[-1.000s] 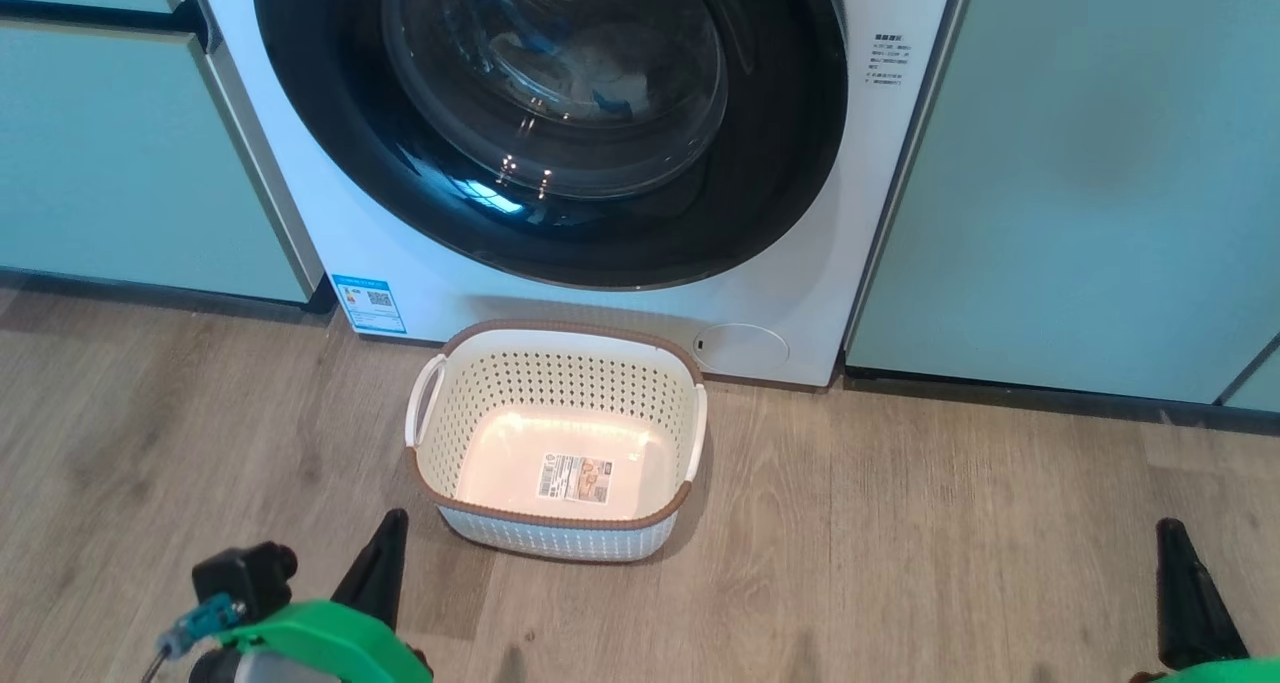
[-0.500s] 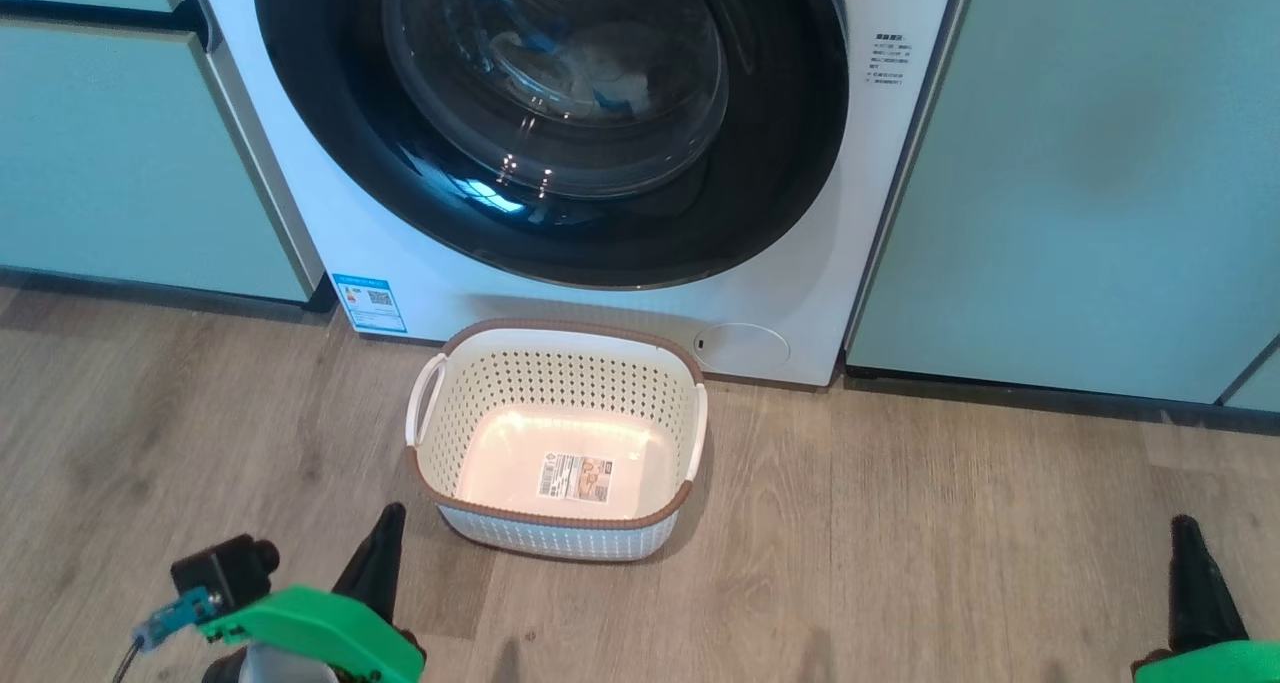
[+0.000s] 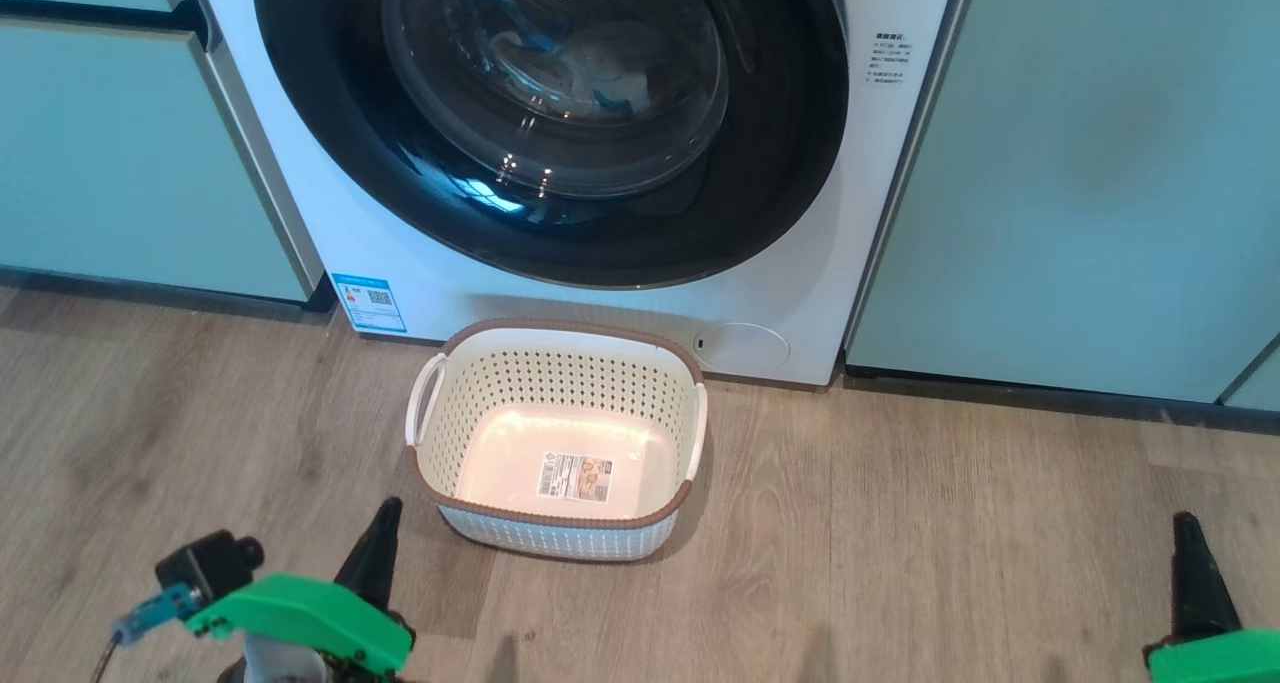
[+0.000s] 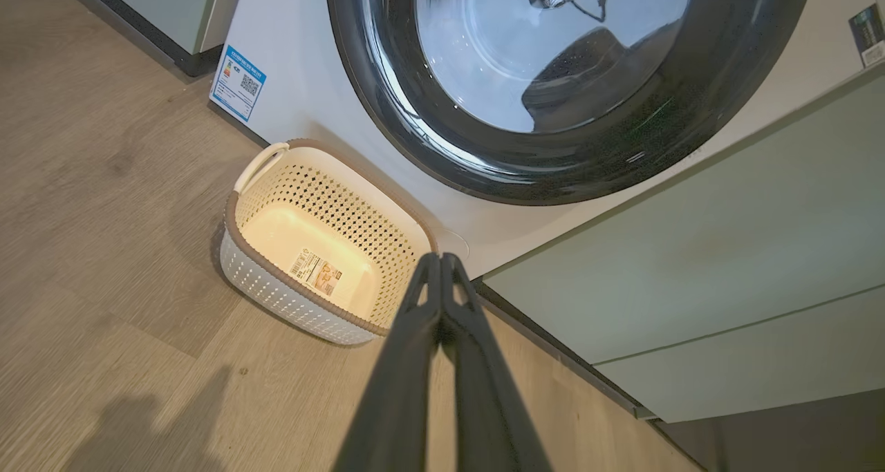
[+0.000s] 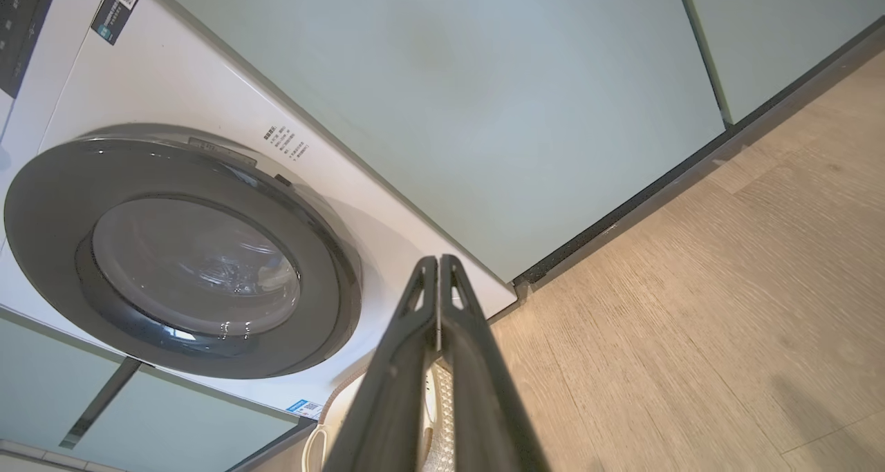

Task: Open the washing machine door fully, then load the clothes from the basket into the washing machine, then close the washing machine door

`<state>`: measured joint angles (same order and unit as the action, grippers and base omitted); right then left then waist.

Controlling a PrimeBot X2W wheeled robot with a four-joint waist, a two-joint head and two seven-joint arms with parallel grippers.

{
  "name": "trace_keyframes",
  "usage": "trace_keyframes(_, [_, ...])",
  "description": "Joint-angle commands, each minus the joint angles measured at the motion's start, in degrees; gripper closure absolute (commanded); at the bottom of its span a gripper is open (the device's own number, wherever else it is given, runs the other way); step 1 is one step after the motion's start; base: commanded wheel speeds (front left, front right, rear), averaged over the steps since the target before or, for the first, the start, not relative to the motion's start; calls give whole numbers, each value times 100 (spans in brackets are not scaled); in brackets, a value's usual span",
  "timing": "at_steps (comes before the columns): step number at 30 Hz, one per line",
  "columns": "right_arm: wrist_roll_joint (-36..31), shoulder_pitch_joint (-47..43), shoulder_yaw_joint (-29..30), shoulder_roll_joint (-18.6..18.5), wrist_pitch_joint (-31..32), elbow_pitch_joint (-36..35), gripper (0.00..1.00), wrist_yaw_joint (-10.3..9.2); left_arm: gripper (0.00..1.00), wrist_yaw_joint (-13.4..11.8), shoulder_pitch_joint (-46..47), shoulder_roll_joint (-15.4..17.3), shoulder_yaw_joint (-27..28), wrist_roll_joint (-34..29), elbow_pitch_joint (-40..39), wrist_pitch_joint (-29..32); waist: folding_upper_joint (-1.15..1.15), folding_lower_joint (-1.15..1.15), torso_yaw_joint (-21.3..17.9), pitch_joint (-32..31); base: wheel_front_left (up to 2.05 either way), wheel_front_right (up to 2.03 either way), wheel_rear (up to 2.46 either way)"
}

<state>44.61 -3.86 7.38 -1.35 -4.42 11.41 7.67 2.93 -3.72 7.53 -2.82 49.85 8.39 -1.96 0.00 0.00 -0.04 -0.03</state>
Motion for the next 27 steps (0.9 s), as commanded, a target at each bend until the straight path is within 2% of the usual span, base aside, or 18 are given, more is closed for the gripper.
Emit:
trace_keyframes(1, [206,315,-21,-78,43,-150,100,-8,100,63,341,17,179,174,-127,27,0,0,0,0,0,0,0])
trace_keyframes(27, [1817,559,-44,-105,414,-4,100,-12,100,202,570,-144,434,1621,118,306,0,0,2,8,0,0,0])
